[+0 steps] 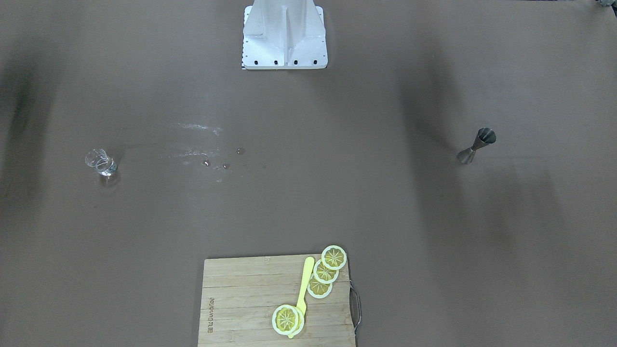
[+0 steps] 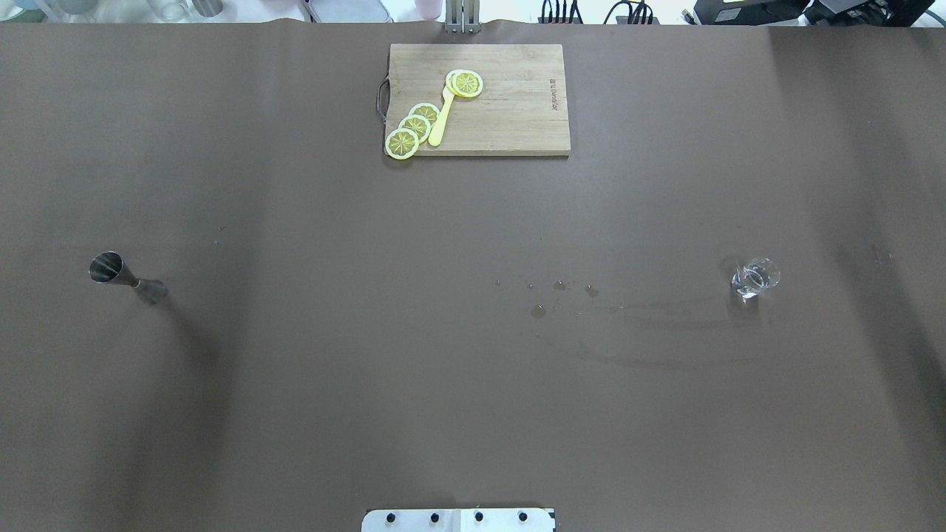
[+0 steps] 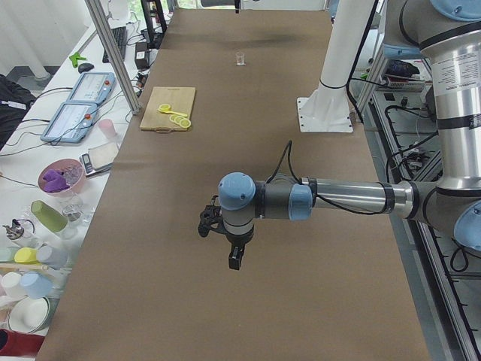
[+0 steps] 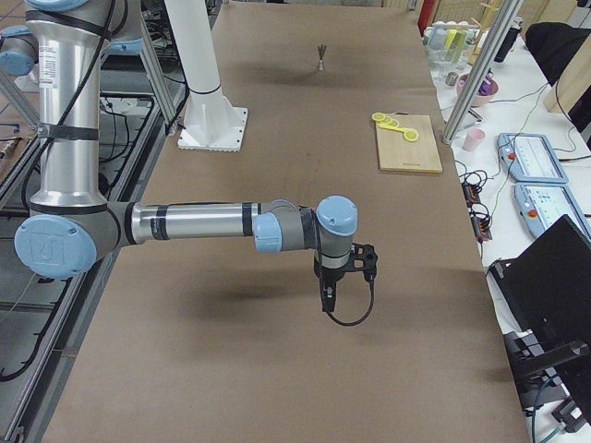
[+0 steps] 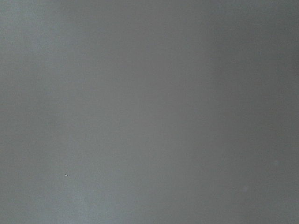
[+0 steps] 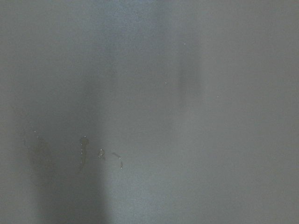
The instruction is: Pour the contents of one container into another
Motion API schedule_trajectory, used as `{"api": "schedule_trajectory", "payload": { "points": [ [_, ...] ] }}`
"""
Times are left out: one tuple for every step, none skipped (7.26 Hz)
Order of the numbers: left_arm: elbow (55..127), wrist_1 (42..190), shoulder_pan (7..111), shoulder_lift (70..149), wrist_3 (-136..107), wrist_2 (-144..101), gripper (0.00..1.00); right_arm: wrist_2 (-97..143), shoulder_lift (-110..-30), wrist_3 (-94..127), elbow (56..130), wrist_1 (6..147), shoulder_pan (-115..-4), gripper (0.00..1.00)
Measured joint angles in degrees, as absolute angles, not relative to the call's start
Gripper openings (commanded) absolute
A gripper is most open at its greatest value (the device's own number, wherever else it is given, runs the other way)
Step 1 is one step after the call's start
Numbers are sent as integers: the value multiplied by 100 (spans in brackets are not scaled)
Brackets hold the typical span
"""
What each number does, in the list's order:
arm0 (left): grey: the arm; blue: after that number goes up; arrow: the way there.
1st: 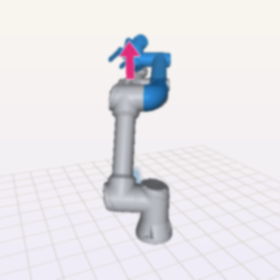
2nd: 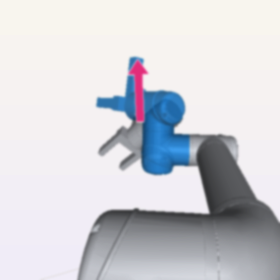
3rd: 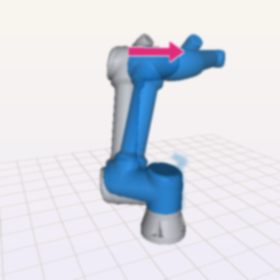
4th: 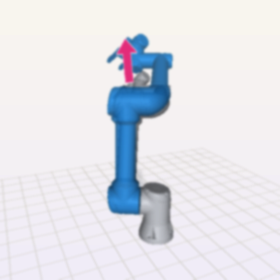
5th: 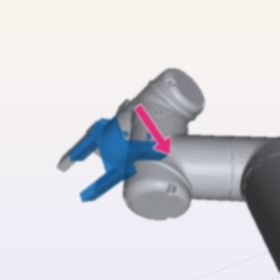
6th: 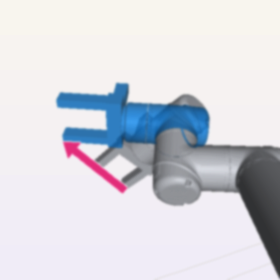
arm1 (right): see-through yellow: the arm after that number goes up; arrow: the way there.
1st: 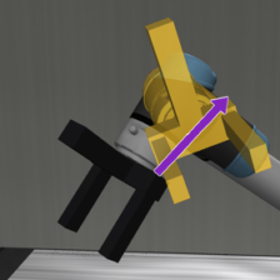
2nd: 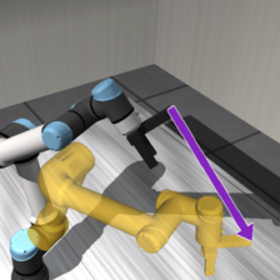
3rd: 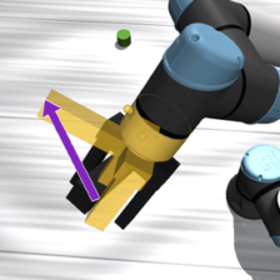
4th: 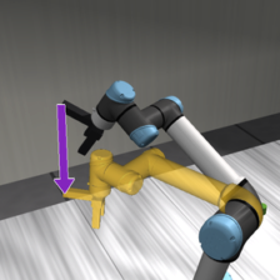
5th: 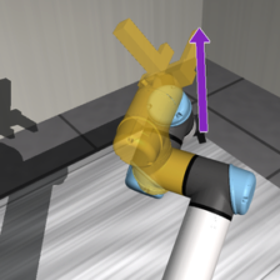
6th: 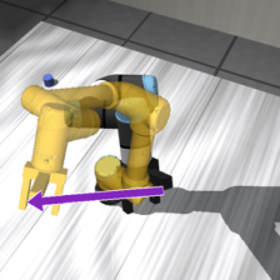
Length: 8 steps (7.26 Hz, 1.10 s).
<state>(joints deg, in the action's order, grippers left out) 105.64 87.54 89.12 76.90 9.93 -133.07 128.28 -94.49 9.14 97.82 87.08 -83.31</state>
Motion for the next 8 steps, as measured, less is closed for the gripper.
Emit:
{"api": "schedule_trajectory", "payload": {
  "points": [
    [10564,8768,8912,7692,993,-13307,98,12910,-9475,1029,9776,8729,-8344,100],
    [10565,8794,8912,7696,991,-13307,98,13105,-9543,1199,9763,8737,-8374,100],
    [10565,8807,8912,7697,988,-13307,98,13234,-9626,1278,9763,8720,-8406,100],
    [10563,8813,8912,7698,983,-13307,98,13269,-9676,1306,9761,8686,-8420,100],
    [10550,8815,8912,7699,979,-13306,98,13277,-9699,1312,9759,8668,-8425,100],
    [10528,8815,8912,7699,979,-13307,98,13280,-9705,1307,9758,8661,-8427,100],
    [10515,8815,8912,7698,982,-13307,98,13280,-9703,1294,9760,8659,-8428,100],
    [10503,8815,8910,7694,988,-13307,98,13268,-9699,1280,9760,8658,-8428,100]
  ]
}}
